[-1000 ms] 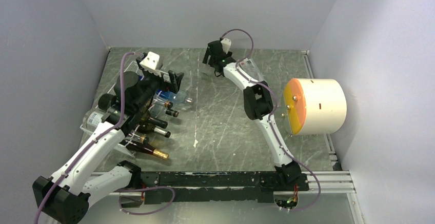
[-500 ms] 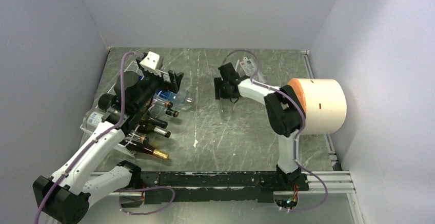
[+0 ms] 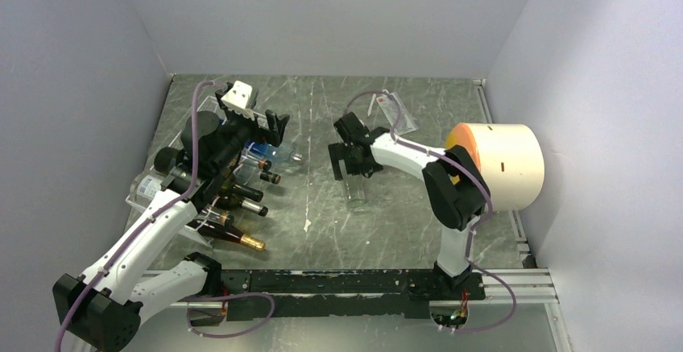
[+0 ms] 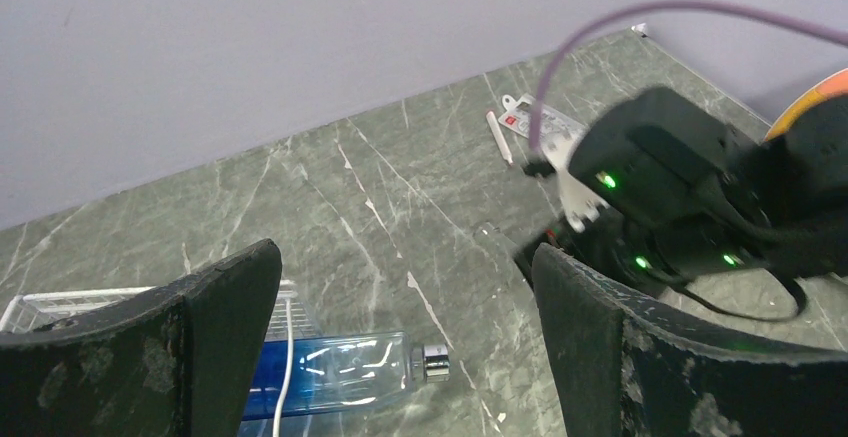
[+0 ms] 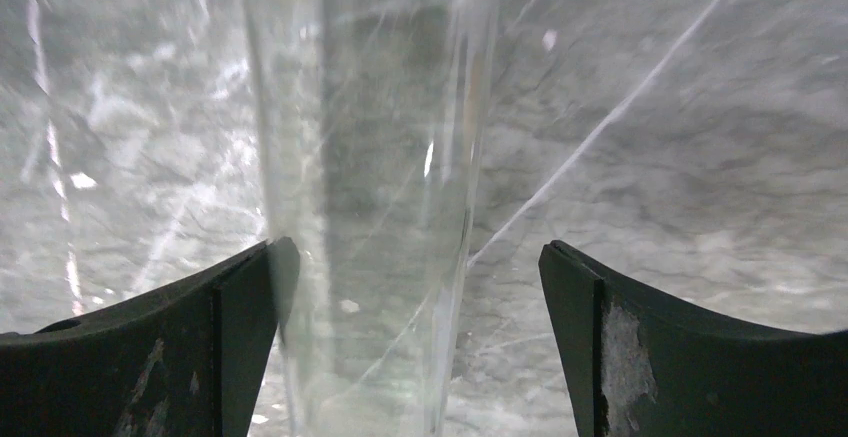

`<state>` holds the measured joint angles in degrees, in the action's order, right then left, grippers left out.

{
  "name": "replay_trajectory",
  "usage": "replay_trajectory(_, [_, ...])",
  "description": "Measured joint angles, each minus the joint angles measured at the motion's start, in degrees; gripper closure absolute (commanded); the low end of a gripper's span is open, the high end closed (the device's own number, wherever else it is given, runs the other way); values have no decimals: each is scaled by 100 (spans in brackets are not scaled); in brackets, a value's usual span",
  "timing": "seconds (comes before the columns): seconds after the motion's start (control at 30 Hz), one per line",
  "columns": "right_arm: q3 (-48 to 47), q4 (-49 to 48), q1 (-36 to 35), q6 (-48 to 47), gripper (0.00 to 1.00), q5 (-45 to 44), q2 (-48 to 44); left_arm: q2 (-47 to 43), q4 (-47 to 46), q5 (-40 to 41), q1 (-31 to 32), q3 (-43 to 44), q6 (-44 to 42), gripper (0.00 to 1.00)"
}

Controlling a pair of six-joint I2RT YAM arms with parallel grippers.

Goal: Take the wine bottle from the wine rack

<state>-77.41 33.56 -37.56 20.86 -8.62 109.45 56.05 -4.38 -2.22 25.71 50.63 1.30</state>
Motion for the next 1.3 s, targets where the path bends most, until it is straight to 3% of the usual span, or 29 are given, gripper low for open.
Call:
replay_trajectory(0.23, [-1991, 398, 35, 35, 2, -402, 1102, 0, 0, 2, 0, 0, 0, 1])
replay_trajectory(0.37, [-2743, 634, 94, 31, 10, -765, 1794, 0, 0, 2, 0, 0, 0, 1])
replay_trajectory(0.47, [-3235, 796, 179, -4, 26, -892, 2277, 0, 0, 2, 0, 0, 0, 1])
replay_trajectory(0.57, [-3718, 916, 273, -35, 36, -855, 2697, 0, 0, 2, 0, 0, 0, 1])
replay_trajectory(0.67, [-3939, 940, 317, -50, 54, -841, 2806, 0, 0, 2, 0, 0, -2, 1])
replay_trajectory(0.8, [-3899, 955, 334, -50, 74, -828, 2793, 0, 0, 2, -2, 0, -2, 1])
replay_trajectory(1.0, [-3300, 640, 337, -70, 88, -894, 2212, 0, 0, 2, -2, 0, 0, 1])
replay_trajectory(1.13, [-2332, -101, 345, -219, 99, -1062, 1016, 0, 0, 2, -9, 0, 0, 1])
replay_trajectory(1.3, [-1003, -1639, 413, -588, 100, -1226, -774, 0, 0, 2, -13, 0, 0, 1])
